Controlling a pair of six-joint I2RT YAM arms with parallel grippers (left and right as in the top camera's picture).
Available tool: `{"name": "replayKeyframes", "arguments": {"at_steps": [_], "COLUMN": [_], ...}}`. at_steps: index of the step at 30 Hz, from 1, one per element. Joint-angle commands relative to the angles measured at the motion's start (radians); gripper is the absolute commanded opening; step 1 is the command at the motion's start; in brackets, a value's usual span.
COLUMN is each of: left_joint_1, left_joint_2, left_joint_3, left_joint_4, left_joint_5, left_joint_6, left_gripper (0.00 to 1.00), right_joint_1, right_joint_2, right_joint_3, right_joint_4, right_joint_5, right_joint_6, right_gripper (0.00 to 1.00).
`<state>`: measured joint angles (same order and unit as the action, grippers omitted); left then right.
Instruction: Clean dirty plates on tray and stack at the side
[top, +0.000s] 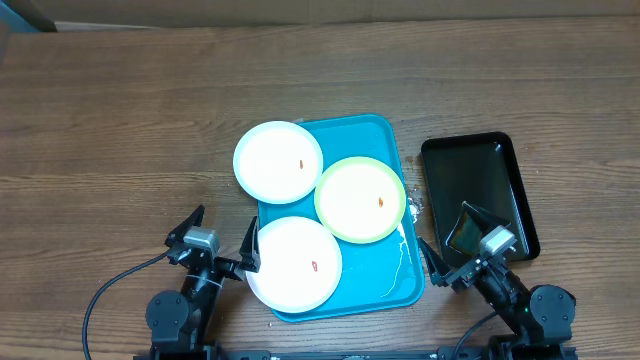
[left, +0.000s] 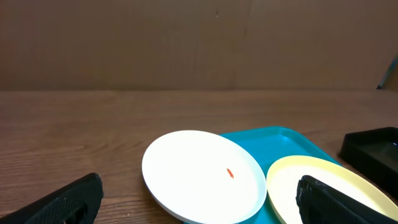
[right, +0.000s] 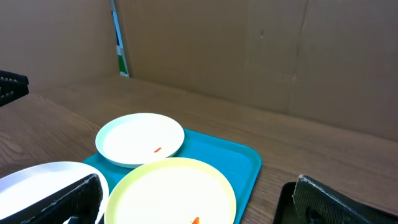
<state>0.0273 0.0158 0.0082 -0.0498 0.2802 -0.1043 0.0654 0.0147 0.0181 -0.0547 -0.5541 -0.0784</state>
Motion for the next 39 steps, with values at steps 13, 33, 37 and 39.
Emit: {"name": "replayKeyframes", "arguments": {"at_steps": [13,33,37,39], "left_joint_1": [-0.005,-0.005,-0.005,-0.006], "left_joint_2": [-0.01,-0.01,-0.01,-0.01], "left_joint_3": [-0.003,-0.003,-0.003,-0.003], "left_joint_4": [-0.001,0.071,0.073,0.075], "left_joint_5": [-0.002,-0.06,0.121,0.219], "left_joint_6": [0.0,0.027,-0.056,-0.07], "left_gripper": [1.0,1.0,1.0,1.0], "right_joint_1": [-0.003,-0.003,-0.002,-0.002], "right_joint_2": [-0.01,-0.01,-0.01,-0.01], "right_joint_3": [-0.01,-0.01,-0.01,-0.01], "right_joint_4": [0.002,0.002,0.023,0.021], "right_joint_5": [-0.008,-0.008,-0.019,-0.072], "right_joint_6": [0.004,0.004,0.005,0.005], "right_gripper": [1.0,1.0,1.0,1.0]}}
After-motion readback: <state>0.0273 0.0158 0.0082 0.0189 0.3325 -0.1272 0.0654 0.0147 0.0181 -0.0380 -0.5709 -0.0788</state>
